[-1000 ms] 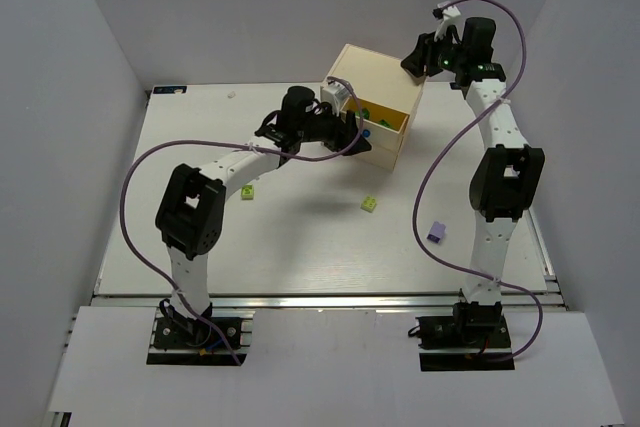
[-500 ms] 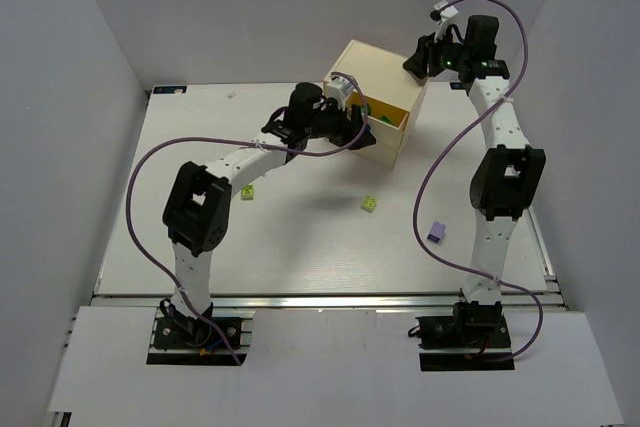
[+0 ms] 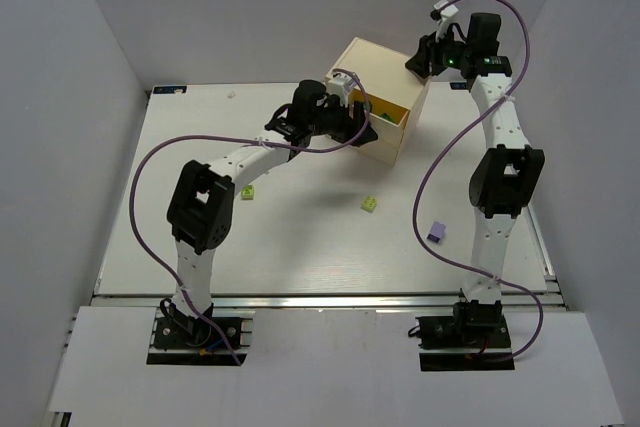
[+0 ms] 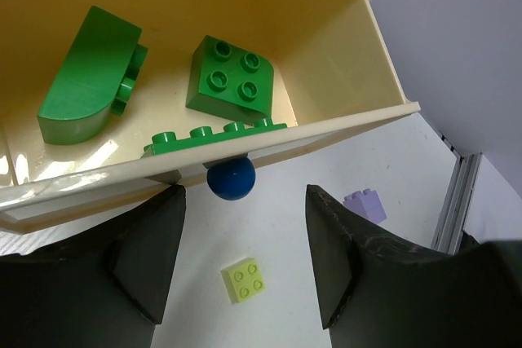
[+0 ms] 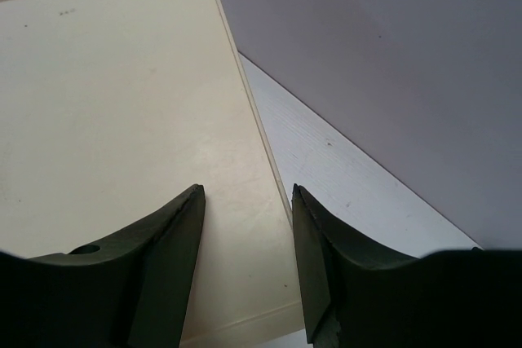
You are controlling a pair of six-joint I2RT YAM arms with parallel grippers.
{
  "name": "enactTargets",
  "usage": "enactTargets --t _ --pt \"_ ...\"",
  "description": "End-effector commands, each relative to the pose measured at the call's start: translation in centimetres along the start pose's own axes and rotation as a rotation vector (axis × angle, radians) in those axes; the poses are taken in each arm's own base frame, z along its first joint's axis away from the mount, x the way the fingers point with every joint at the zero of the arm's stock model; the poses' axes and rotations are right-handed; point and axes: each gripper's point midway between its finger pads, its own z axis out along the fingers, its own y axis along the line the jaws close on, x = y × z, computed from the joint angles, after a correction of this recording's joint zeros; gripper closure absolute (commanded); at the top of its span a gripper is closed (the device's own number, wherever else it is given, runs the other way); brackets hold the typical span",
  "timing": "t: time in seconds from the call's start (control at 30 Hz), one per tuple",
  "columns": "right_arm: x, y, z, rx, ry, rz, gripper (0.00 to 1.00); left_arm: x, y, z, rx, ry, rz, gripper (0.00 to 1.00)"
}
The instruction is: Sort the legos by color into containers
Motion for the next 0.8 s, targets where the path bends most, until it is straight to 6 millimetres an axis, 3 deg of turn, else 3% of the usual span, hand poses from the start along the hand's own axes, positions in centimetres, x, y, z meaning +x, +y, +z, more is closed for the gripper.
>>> enactTargets --t 0.0,0.3,0.33,0.37,0.77 --pt "5.9 4.1 1.1 -0.147 0.164 0.186 0.48 -5.4 0.4 0.2 -0.04 -0.165 0.093 0.29" --pt "7.1 4.9 0.8 -0.19 0.191 0.218 0.48 -6.0 0.2 0.3 -0.029 -0.191 0.112 0.29" --pt "6.8 6.2 1.5 -0.217 0.193 0.21 0.48 -6.0 0.3 0.3 -0.03 -0.192 0.114 0.29" --pt "7.1 5.5 0.9 -0.209 0.194 0.227 0.48 -6.1 0.2 0.4 -0.027 -0.196 0.117 0.29" --pt "7.4 6.7 0.7 -0.252 0.207 0.255 0.49 -7.2 0.5 0.7 -0.036 -0.23 0.137 0.29"
